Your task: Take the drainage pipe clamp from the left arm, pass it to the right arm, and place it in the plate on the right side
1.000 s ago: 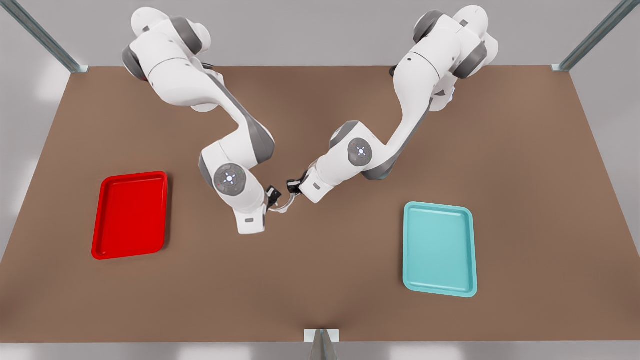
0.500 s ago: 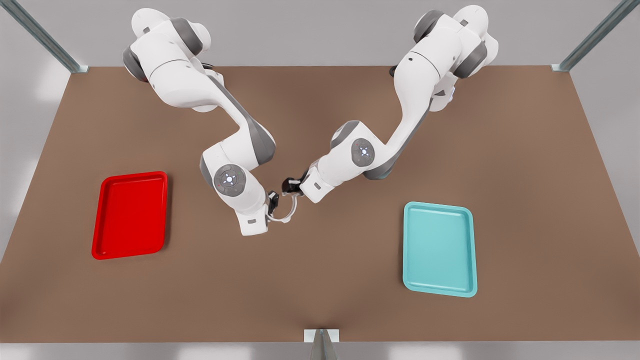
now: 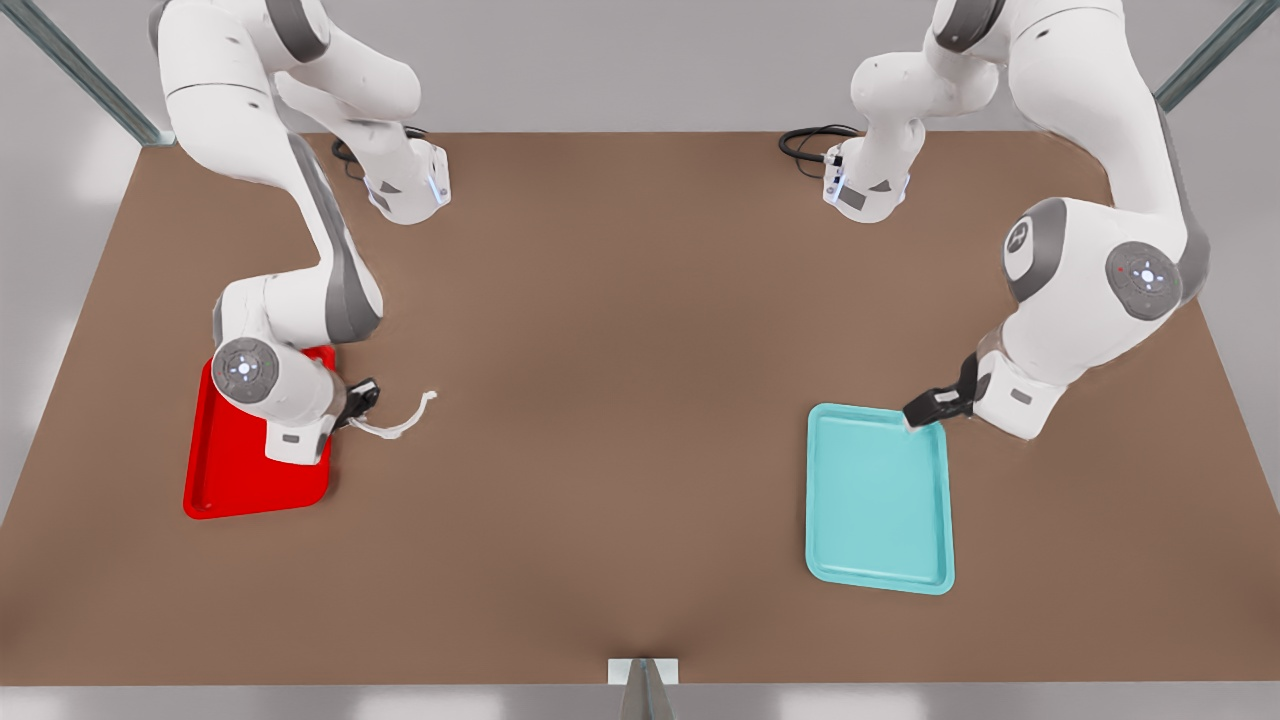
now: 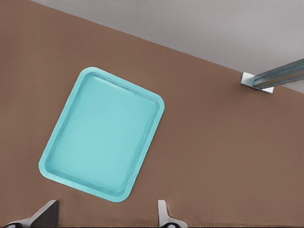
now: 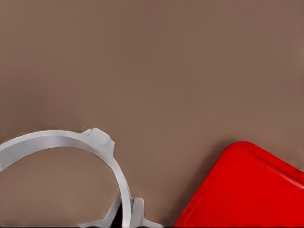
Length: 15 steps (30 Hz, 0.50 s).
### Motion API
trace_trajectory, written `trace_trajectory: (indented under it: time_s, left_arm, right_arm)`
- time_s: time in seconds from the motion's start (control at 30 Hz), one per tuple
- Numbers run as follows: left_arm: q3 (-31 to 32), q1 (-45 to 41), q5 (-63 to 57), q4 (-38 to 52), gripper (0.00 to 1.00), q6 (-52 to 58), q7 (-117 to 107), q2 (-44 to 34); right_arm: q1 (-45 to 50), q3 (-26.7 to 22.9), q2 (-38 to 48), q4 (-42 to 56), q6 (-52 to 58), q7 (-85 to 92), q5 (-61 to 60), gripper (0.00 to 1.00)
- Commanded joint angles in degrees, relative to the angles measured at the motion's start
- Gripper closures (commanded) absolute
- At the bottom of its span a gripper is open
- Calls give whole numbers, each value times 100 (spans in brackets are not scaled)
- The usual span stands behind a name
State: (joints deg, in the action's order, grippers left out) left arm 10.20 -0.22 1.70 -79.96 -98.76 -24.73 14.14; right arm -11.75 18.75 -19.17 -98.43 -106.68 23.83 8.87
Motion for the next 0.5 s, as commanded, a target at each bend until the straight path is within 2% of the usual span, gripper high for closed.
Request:
trace_trajectory:
  time_s: [0.0,0.27,0.47]
  left_arm:
    - [-273,-145,-284,-213,0,999,2288,-403]
    - [-273,-188,-320,-99,0,1060,2262,-8]
    - [-256,-189,-267,-99,0,1183,2253,-8]
  right_arm:
    - [-811,216,36,-344,-705,86,89,79]
    - [-2384,208,-473,-335,-1074,754,106,79]
    - [-2710,199,-913,-370,-1004,869,106,79]
